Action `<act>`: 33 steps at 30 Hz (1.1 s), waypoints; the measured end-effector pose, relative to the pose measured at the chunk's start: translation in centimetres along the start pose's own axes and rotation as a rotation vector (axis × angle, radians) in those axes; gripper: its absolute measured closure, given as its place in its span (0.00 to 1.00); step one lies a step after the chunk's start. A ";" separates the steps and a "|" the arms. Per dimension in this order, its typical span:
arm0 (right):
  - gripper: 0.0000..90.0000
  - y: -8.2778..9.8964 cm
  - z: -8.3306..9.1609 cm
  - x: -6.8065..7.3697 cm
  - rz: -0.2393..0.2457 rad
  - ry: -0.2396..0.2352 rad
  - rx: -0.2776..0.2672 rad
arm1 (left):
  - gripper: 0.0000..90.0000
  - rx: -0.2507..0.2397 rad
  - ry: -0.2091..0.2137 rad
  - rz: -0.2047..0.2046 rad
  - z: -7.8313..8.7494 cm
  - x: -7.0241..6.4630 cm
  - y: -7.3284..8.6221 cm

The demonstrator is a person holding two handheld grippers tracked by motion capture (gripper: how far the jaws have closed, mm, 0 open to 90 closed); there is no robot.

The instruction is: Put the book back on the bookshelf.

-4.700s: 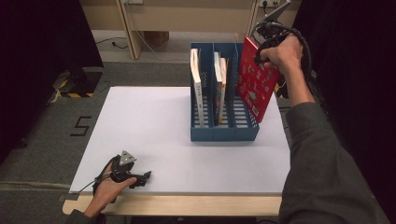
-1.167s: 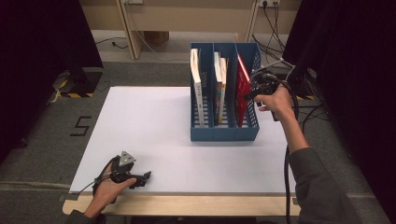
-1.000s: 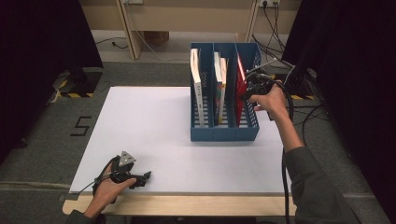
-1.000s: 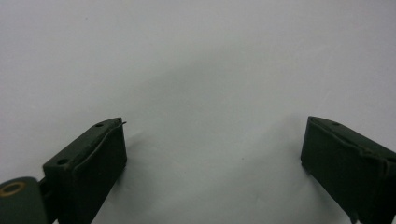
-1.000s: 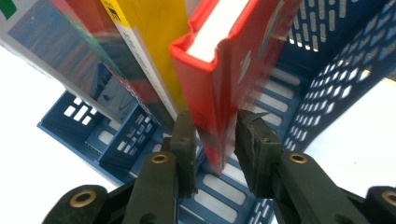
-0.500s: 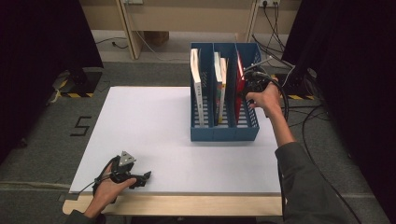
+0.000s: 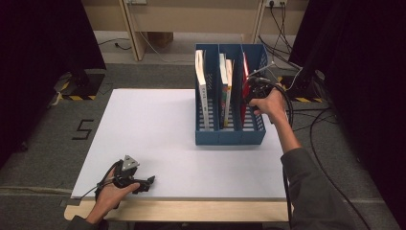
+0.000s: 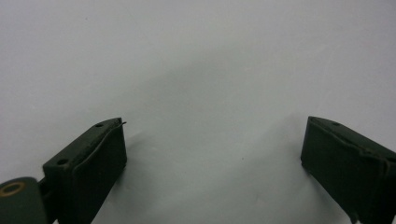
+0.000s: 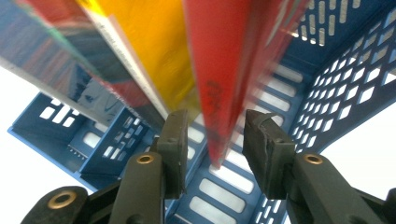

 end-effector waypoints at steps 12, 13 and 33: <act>0.56 1.1 1.6 0.0 -0.017 -0.005 -0.023 | 0.07 0.000 0.000 -0.002 0.0 0.0 0.0; 0.54 1.3 1.7 0.0 -0.018 -0.005 -0.020 | 0.07 0.000 0.000 -0.002 0.0 0.0 0.0; 0.40 4.9 2.7 0.3 -0.047 -0.038 -0.073 | 0.06 -0.005 0.000 0.000 0.0 0.0 0.0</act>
Point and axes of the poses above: each handheld gripper's, and its own axes: z roughly backward along the jaws, y roughly out of its underside, x roughly to its left, the point moved 10 cm from there along -z, roughly forward along the jaws, and after that the axes turned 10 degrees about -y, right-handed, at the moved point
